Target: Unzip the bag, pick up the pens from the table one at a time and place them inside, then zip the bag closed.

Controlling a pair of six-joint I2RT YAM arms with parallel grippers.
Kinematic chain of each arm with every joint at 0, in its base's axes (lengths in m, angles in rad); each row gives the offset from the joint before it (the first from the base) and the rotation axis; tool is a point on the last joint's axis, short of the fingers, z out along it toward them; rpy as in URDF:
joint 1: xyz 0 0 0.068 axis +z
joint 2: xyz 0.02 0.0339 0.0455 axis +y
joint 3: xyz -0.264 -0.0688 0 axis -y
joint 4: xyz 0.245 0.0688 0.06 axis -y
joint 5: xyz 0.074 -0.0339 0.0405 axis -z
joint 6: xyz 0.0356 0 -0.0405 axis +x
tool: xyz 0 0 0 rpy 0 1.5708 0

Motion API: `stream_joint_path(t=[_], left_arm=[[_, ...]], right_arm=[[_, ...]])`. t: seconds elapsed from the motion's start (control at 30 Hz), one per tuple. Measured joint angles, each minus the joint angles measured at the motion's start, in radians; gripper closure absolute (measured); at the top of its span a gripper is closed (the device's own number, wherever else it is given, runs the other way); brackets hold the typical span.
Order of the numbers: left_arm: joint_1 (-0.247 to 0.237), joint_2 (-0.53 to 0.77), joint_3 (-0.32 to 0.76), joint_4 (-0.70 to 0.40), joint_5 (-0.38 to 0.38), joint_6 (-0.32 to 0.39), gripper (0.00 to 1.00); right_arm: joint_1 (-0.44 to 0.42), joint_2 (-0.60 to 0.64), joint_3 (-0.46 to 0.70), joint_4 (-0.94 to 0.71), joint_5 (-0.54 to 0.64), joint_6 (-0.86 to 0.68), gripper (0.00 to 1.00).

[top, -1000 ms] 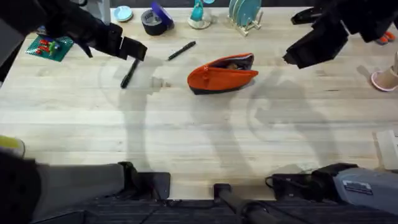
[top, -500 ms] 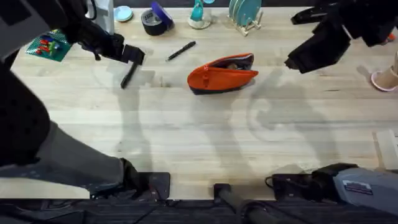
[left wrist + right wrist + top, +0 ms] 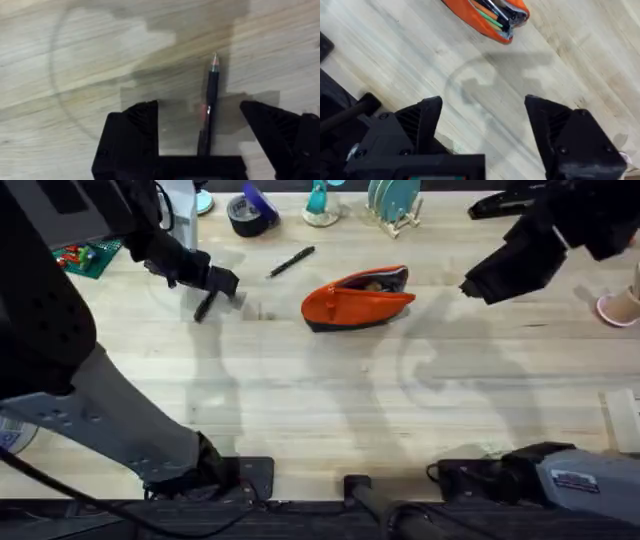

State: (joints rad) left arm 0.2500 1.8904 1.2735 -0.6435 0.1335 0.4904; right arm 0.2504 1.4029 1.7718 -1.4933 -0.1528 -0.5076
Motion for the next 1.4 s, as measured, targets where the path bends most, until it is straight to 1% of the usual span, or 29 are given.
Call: stream_joint_path(t=[0.17,0.2,0.3,0.4,0.5,0.57,0.67,0.77,0.8,0.9,1.3,1.4], left_arm=[[0.002,0.005,0.007,0.015,0.002,0.000,0.004],[0.002,0.005,0.007,0.015,0.002,0.000,0.015],[0.002,0.009,0.010,0.014,0.004,0.000,0.087],[0.001,0.009,0.010,0.005,0.006,0.000,0.198],[0.001,0.010,0.011,-0.015,0.009,0.000,0.368],[0.001,0.010,0.011,-0.027,0.012,-0.001,0.460],[0.001,0.010,0.018,-0.041,0.015,-0.001,0.636],[0.000,0.010,0.019,-0.052,0.030,0.000,0.913],[-0.001,0.009,0.023,-0.049,0.029,0.000,0.943],[-0.001,0.010,0.025,-0.052,0.028,0.000,0.958],[-0.001,0.010,0.026,-0.052,0.028,0.000,0.958],[-0.001,0.014,0.039,-0.072,0.021,0.000,0.958]], right_arm=[[0.000,0.000,0.000,0.000,0.000,0.000,0.005],[0.000,0.000,0.000,0.000,0.000,0.000,0.005],[0.000,0.000,0.000,0.000,0.000,0.000,0.005],[0.000,0.000,0.000,0.000,0.000,0.000,0.005],[0.000,0.000,0.000,0.000,0.000,0.003,0.005],[0.000,0.000,0.000,0.000,0.000,0.003,0.005],[0.000,0.000,0.000,0.000,0.000,0.003,0.005],[0.000,0.000,0.000,0.000,0.000,0.003,0.006],[0.000,0.000,0.000,0.000,0.000,0.003,0.006],[0.000,0.000,0.000,0.000,0.000,0.003,0.006],[0.000,0.000,0.000,-0.001,0.000,0.003,0.005],[0.000,0.000,0.000,0.000,0.000,0.003,0.005]])
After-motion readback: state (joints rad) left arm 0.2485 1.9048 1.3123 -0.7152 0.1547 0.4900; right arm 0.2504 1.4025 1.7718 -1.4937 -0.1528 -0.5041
